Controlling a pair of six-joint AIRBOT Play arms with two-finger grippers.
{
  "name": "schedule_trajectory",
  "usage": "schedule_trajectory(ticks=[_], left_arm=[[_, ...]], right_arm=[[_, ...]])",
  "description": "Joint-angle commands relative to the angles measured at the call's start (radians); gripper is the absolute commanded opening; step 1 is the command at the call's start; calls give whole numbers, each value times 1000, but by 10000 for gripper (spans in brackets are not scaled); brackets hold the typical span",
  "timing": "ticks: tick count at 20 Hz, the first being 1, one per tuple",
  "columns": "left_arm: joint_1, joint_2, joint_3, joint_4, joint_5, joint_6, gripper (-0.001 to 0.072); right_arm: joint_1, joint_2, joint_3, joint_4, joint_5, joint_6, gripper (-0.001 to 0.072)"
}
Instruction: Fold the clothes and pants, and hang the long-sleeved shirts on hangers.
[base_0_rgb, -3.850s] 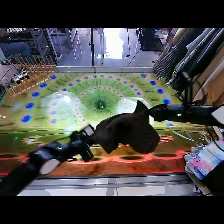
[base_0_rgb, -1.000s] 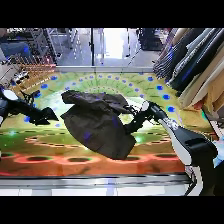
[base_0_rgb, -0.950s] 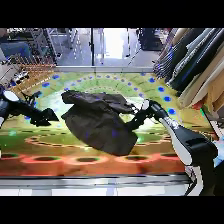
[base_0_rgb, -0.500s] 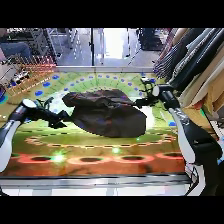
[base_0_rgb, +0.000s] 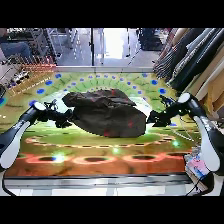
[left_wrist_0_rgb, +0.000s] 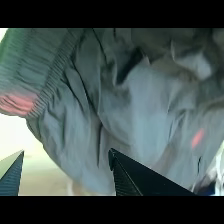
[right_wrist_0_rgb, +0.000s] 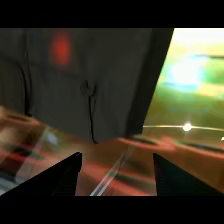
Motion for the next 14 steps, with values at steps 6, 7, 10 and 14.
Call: schedule_trajectory(ticks=[6, 7, 10, 14], left_arm=[[33, -28, 0, -3, 113, -152, 523], [32, -34, 0, -5, 117, -152, 523], [32, -46, 0, -35, 150, -152, 524], [32, -54, 0, -83, 190, -152, 394]], right_arm=[[-29, 53, -366, 244, -203, -141, 430], [-24, 53, -396, 267, -257, -172, 389], [8, 38, -422, 244, -378, -216, 389], [74, 18, -421, 253, -531, -218, 402]])
